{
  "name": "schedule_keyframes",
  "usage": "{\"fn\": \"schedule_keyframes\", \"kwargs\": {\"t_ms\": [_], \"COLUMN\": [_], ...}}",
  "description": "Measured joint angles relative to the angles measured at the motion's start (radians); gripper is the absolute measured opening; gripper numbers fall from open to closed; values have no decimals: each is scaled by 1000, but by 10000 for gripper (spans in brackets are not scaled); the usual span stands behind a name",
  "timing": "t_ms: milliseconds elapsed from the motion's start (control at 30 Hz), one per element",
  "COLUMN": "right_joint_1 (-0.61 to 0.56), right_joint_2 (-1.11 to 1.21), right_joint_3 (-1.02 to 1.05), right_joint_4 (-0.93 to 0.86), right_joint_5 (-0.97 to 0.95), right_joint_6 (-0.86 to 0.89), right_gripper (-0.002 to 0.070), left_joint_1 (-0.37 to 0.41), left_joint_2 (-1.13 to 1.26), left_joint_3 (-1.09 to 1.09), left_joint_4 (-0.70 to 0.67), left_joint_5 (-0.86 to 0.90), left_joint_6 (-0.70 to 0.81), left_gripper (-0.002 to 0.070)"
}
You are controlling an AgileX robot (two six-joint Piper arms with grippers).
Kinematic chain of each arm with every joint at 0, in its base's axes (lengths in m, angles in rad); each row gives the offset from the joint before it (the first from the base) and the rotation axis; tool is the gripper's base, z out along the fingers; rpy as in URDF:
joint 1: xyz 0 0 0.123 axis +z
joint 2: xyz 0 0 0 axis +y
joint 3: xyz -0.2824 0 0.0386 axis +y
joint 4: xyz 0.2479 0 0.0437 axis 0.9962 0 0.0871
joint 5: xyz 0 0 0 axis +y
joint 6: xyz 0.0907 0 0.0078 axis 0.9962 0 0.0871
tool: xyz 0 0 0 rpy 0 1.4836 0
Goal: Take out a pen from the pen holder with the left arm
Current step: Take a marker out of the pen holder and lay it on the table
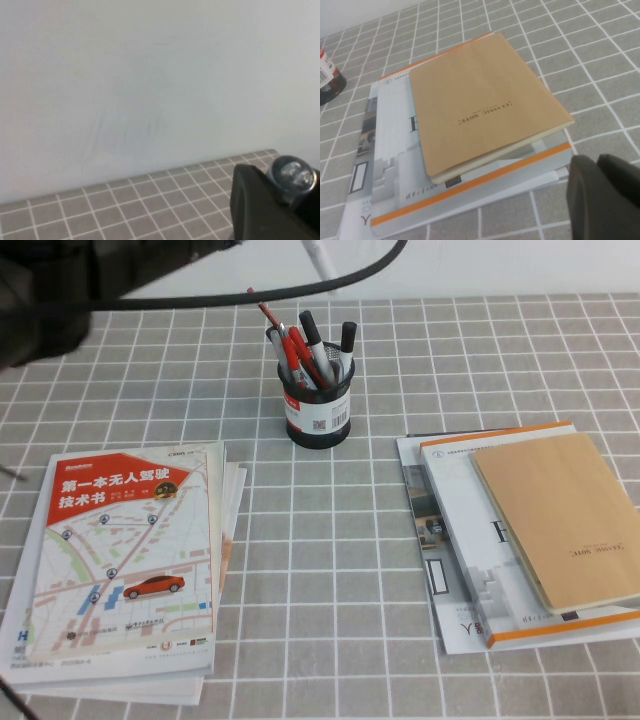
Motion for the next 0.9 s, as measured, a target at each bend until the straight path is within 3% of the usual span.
{"fn": "schedule_keyframes", "kwargs": {"t_ms": [200,333,467,900], "right_joint_1": [0,0,0,0], "right_joint_2": [0,0,0,0], "right_joint_3": [0,0,0,0], "right_joint_4": [2,2,2,2], "right_joint_5": [0,0,0,0], "right_joint_6": [0,0,0,0], "right_gripper": [-13,-13,-13,-13], "left_joint_1": [-8,-10,-10,-10], "left_joint_2": [-93,-98,-98,-98], "left_joint_3": [0,0,0,0], "left_joint_4": [700,1035,1117,1129], "left_joint_5": [240,421,469,510], "left_joint_6": [-644,-880,-926,-931], "left_gripper": [109,109,109,109]}}
